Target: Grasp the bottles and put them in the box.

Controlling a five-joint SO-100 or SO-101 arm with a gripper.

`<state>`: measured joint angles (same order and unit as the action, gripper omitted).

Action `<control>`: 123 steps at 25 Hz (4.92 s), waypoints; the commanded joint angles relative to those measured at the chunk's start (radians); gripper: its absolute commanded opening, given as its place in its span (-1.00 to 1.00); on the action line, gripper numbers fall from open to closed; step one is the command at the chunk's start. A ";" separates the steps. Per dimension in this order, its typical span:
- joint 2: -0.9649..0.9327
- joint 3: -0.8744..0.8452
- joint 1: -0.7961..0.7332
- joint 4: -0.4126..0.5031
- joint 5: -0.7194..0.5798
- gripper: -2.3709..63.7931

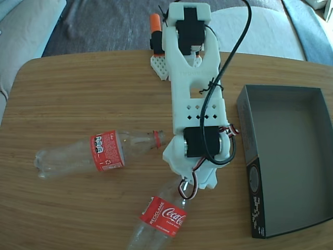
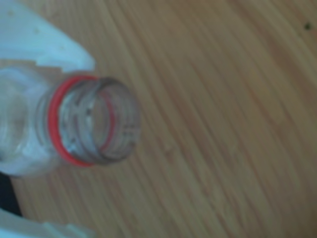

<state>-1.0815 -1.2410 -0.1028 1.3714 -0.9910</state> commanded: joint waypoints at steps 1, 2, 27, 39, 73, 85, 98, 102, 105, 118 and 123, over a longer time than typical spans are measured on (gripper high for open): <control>-0.021 0.015 0.005 -0.017 -0.002 0.29; -0.021 0.008 0.005 -0.032 -0.002 0.29; 0.052 0.002 0.041 -0.095 0.008 0.27; 0.038 0.002 0.041 -0.086 0.009 -0.53; -0.548 0.092 -0.127 0.325 0.006 -0.94; -0.611 0.112 -0.433 0.344 0.235 -0.94; -0.588 0.101 -0.824 0.336 0.344 -0.94; -0.506 0.118 -0.894 0.336 0.310 -0.94; -0.436 0.166 -0.954 0.334 0.314 -0.94; -0.282 0.172 -0.977 0.259 0.397 -0.94; -0.268 0.117 -0.979 0.258 0.403 -0.94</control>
<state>-1.3346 -1.1290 -1.0784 1.6291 -0.5952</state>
